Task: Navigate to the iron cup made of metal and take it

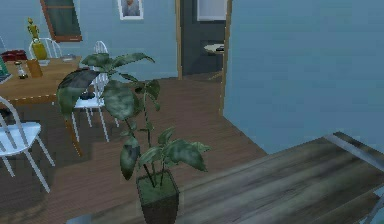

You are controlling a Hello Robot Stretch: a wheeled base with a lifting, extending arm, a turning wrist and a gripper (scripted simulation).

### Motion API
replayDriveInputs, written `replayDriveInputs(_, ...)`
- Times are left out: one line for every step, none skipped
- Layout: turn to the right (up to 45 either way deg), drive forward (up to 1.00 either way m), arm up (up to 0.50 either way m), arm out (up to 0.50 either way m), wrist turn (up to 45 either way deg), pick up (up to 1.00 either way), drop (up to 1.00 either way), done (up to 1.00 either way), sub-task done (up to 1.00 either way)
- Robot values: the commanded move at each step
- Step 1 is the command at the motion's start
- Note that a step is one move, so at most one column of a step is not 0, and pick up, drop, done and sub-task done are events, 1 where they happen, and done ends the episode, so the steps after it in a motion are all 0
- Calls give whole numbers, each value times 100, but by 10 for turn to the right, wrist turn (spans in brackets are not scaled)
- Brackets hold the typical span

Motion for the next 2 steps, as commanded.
replayDriveInputs(0,0,50,0,0,0,0,0,0)
replayDriveInputs(0,0,38,0,0,0,0,0,0)
